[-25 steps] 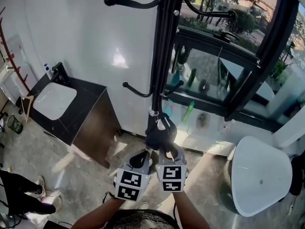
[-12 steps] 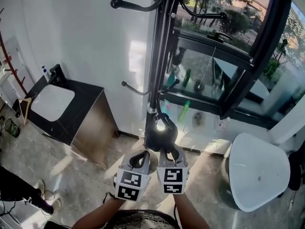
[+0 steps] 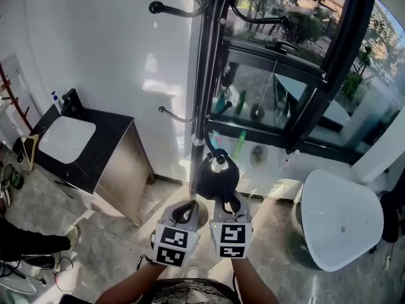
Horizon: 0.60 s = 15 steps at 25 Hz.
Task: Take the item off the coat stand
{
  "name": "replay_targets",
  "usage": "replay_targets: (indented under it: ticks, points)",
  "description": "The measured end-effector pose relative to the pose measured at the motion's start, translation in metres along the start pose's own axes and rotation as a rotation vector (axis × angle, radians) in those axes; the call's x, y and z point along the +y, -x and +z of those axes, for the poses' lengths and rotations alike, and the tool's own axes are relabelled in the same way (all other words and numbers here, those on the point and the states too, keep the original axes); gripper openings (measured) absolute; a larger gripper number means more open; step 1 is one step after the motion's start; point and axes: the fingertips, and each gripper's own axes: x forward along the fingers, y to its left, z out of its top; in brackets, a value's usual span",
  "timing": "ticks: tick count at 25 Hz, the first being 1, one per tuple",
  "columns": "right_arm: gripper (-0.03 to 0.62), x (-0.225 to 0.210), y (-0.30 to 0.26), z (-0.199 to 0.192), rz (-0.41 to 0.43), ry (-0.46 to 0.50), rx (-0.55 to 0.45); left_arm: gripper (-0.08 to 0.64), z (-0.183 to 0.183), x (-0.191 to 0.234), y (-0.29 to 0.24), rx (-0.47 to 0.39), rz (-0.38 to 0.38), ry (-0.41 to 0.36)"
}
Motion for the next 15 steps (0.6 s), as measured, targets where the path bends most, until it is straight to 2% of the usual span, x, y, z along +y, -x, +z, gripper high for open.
replay_targets:
  ticks: [15]
  points:
    - [0.016, 0.002, 0.046, -0.010, -0.082, -0.065, 0.023, 0.005, -0.003, -0.014, 0.023, -0.016, -0.044, -0.020]
